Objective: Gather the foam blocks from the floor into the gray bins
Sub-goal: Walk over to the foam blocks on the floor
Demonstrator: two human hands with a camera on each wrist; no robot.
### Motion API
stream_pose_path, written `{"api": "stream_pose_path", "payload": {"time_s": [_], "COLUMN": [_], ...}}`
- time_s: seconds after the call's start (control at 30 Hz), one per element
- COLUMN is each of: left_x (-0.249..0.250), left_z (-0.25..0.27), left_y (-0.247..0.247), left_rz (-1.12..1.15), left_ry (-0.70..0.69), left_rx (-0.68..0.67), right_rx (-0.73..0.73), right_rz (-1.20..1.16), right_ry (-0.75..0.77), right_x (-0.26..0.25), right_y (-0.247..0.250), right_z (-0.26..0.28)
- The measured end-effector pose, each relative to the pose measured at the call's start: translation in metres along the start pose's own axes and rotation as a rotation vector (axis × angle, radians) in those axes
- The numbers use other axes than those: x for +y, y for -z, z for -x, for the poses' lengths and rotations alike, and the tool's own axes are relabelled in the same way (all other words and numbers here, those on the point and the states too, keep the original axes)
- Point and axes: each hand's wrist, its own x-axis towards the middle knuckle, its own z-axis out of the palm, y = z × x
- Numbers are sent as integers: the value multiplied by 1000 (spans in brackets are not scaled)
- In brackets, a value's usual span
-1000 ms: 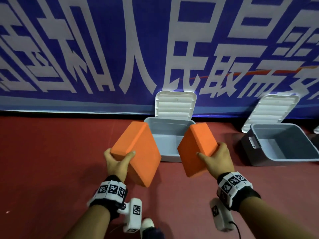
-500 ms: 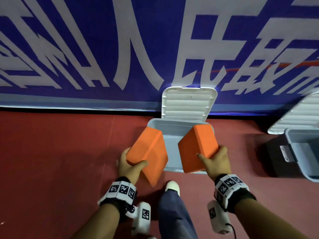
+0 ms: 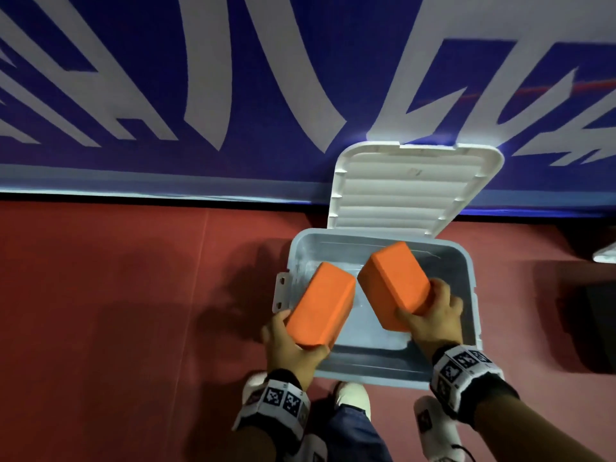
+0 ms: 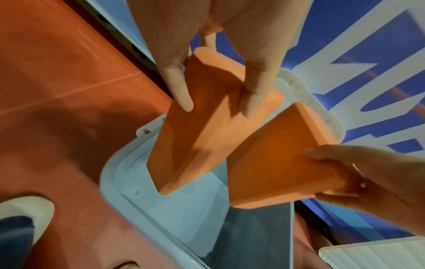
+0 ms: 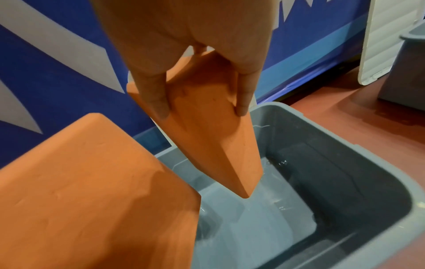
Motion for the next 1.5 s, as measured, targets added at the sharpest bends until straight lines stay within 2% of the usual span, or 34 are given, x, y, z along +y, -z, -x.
{"api": "stream_pose_path", "payload": {"time_s": [0.2,0.27,0.4,0.57,0.67,0.83,0.93,1.03,1.13,1.37,1.5], "left_x": [-46,-61,-90,-108,-115,-132,-133,-134,-123,-74,-36], "left_z": [-56,-69,-87,-101,-106,-112,-110,-111,-109,-101,-88], "left_y": [-55,-69,-86,-100,-102,-105,-103,-98,-86,-49,-30], "left_rz": [-25,-34,-112,-240,-428,-758,-700,-564,-436,-398,-388], "left_ry": [49,117,214,273,229,56,100,171,165,117,79], "left_rx": [20,25,-32,-38,-54,-83,-193,-221,-224,-253,-274], "right_rx": [-91,-127,-150,-200,-241,-425,-491,-481,-472,-405,-416], "right_rz": [36,63,64,116,111,170,216,219,213,220,240], "right_ry": [67,93,60,118,139,6,-51,-60,-87,-82,-64], "right_x": [7,11,16,20,18,24,29,32,32,20,10], "right_y": [-75,-98,-134,-174,-200,-235,-233,-224,-212,-166,-129], "right_z": [-66,-84,-109,-133,-146,-163,-164,-160,-150,-108,-72]}}
